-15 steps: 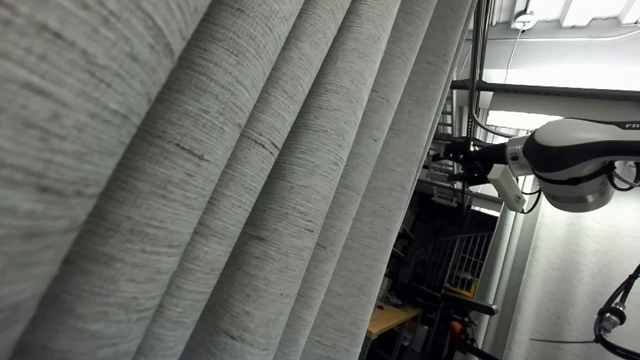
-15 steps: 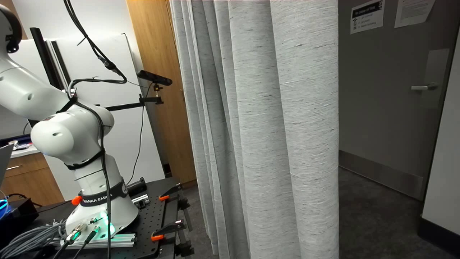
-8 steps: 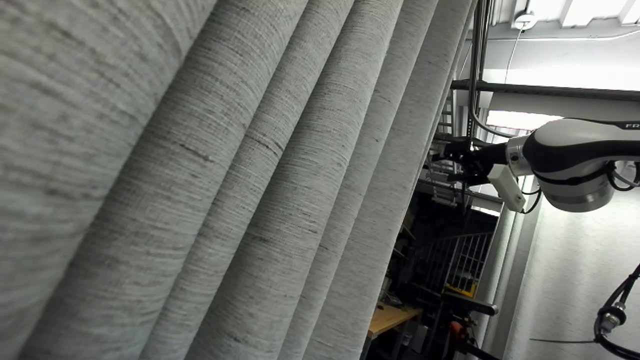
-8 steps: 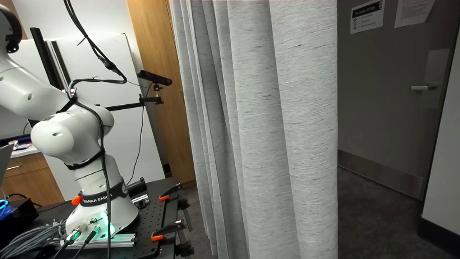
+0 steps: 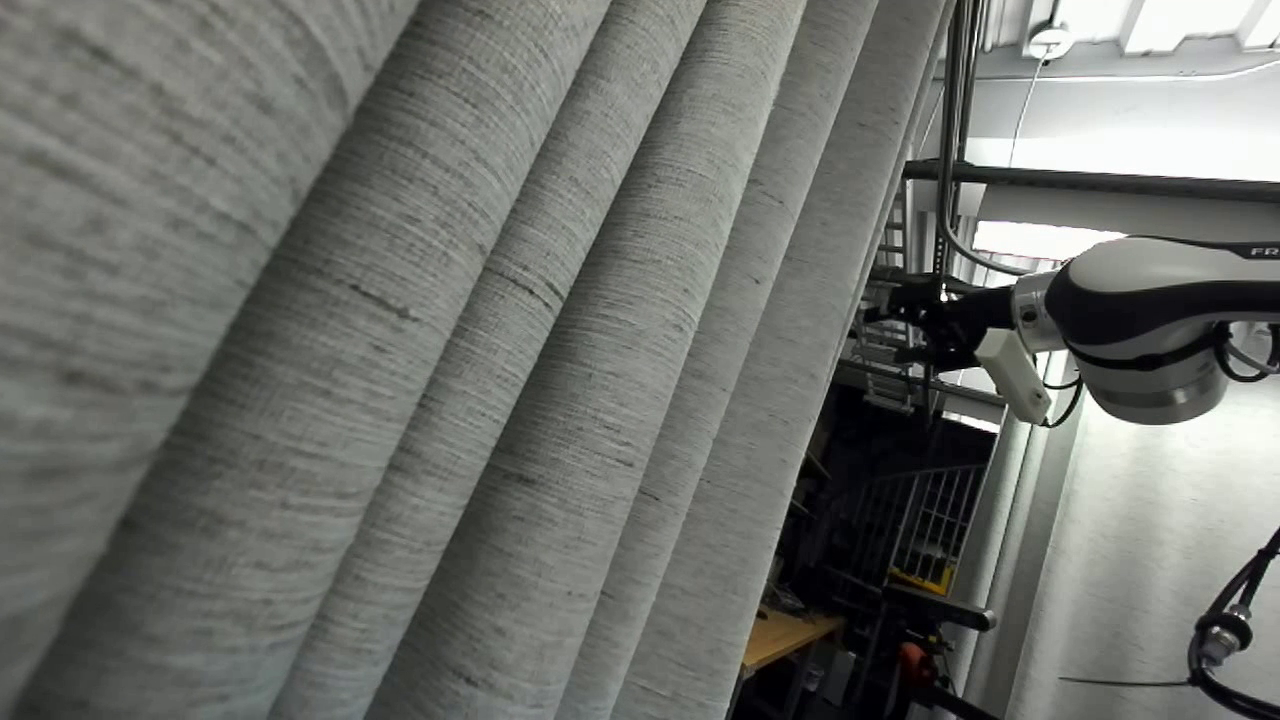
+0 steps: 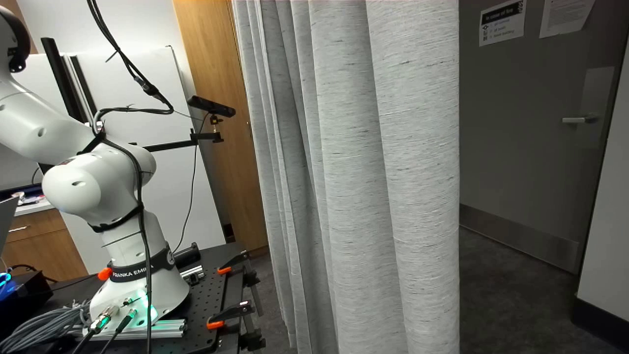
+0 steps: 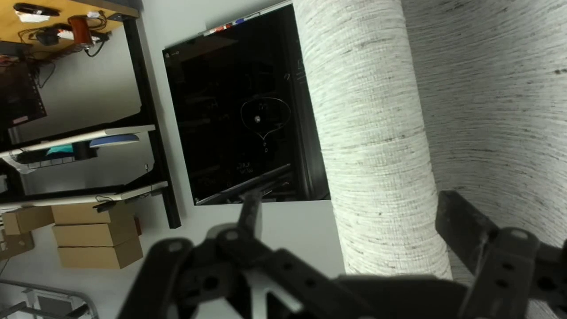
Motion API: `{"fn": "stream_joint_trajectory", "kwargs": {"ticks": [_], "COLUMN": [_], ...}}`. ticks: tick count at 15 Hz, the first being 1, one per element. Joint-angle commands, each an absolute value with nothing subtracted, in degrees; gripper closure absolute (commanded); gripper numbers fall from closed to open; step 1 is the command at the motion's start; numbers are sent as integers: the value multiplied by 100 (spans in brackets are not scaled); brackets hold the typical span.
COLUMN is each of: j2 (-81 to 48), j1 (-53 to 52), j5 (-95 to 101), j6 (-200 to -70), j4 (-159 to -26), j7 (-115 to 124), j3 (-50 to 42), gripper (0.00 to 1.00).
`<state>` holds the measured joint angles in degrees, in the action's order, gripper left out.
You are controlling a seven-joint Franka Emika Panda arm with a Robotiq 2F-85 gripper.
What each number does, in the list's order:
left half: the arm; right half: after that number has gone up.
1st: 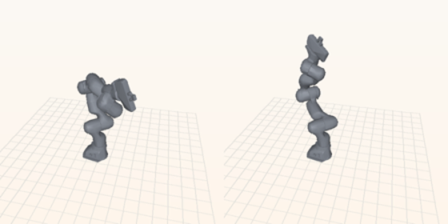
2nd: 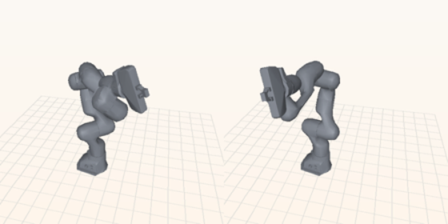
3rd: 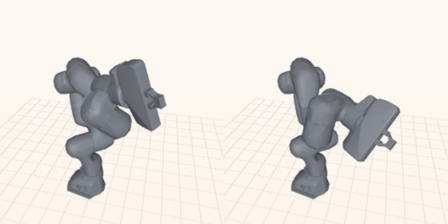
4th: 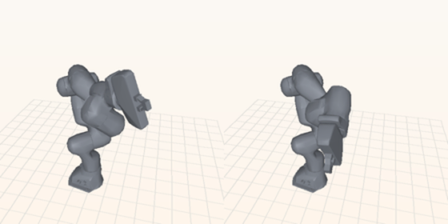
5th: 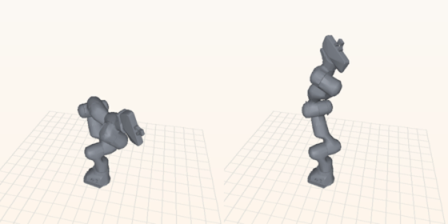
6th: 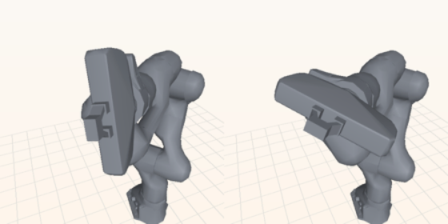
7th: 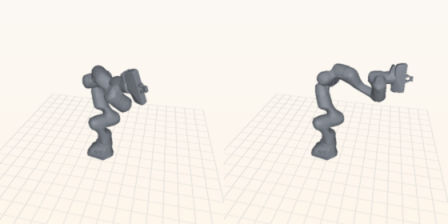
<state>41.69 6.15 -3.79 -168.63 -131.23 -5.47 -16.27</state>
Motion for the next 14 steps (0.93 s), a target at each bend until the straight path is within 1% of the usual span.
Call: {"fn": "stream_joint_trajectory", "kwargs": {"ticks": [1, 10, 11, 14], "j2": [4163, 4214, 3684, 2979], "j1": [615, 692, 404, 150], "j5": [-368, -390, -483, -541], "j6": [-16850, -16899, -17845, -18737], "j4": [-13108, -13091, -13425, -13505], "j7": [-534, -441, -585, -569], "j3": [-1628, -1585, -1854, -2161], "gripper": [0, 0, 0, 0]}}
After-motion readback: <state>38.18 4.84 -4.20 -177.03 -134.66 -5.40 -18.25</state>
